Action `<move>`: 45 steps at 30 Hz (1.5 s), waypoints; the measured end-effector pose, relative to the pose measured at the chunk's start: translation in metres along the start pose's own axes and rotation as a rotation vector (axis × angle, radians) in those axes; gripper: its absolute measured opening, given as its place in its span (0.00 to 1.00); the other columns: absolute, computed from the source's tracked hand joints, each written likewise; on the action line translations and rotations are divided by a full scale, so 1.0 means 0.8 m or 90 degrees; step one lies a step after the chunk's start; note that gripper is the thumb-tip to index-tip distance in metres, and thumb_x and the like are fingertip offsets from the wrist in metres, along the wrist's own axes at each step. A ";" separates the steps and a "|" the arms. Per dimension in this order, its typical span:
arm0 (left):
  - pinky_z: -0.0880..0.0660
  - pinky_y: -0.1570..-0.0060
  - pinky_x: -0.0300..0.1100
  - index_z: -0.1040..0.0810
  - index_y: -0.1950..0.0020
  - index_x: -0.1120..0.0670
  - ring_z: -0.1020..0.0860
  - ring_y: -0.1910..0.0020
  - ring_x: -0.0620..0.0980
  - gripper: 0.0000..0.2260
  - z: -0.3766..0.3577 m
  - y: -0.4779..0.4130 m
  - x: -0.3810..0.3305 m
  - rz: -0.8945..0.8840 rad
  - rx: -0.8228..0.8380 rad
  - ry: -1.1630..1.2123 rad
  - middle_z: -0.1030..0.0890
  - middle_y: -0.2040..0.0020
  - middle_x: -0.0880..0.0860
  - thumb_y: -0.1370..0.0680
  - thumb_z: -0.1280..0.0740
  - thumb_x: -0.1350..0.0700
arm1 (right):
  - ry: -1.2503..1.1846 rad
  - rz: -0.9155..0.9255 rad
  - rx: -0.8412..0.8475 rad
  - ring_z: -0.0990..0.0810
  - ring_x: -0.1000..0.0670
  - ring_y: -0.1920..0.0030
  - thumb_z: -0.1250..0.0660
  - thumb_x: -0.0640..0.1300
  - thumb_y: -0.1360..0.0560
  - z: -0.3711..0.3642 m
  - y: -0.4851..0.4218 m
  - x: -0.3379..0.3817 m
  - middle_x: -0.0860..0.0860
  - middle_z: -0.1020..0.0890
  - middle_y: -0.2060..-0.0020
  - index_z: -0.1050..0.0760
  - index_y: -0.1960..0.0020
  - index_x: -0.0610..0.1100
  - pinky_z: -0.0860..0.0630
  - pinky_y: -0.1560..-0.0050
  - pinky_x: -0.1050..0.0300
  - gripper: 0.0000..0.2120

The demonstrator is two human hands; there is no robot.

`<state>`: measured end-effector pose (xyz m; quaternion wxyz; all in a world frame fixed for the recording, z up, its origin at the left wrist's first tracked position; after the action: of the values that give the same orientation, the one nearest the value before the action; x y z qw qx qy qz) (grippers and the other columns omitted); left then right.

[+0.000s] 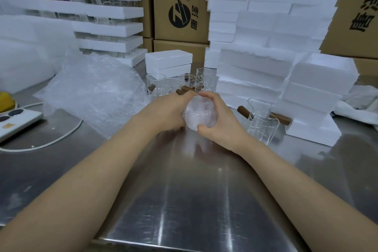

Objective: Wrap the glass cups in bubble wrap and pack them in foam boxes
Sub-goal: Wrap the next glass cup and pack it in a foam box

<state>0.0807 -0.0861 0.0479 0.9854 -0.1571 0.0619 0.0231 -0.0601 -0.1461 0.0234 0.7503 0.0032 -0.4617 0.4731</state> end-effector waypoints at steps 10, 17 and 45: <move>0.43 0.71 0.43 0.37 0.30 0.52 0.34 0.67 0.53 0.26 0.005 -0.001 -0.008 0.000 -0.096 -0.197 0.38 0.70 0.46 0.27 0.35 0.57 | 0.041 0.043 0.002 0.36 0.71 0.37 0.33 0.48 0.36 -0.001 0.000 -0.001 0.59 0.32 0.36 0.42 0.33 0.63 0.42 0.41 0.80 0.34; 0.32 0.62 0.44 0.40 0.26 0.47 0.22 0.52 0.57 0.30 -0.003 -0.002 0.001 0.013 -0.112 -0.053 0.23 0.59 0.50 0.27 0.35 0.55 | -0.007 -0.020 -0.030 0.29 0.60 0.41 0.29 0.43 0.35 0.001 -0.003 -0.003 0.57 0.28 0.40 0.36 0.32 0.53 0.37 0.47 0.80 0.34; 0.29 0.42 0.45 0.22 0.39 0.56 0.29 0.39 0.47 0.17 0.013 -0.021 -0.056 0.016 -0.352 0.160 0.26 0.39 0.49 0.27 0.37 0.62 | 0.033 -0.145 -0.046 0.36 0.46 0.29 0.28 0.47 0.32 -0.001 -0.006 -0.004 0.47 0.38 0.29 0.51 0.23 0.45 0.35 0.31 0.43 0.45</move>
<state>0.0385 -0.1001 0.0687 0.8894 -0.4205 0.1765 0.0318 -0.0564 -0.1502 0.0228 0.8104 0.0167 -0.4557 0.3678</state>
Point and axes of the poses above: each hand's wrist, its own y-axis away from the middle knuckle, its own z-axis out of the back of the hand, x = y × z, the point moved 3 cm from there along -y, towards the middle knuckle
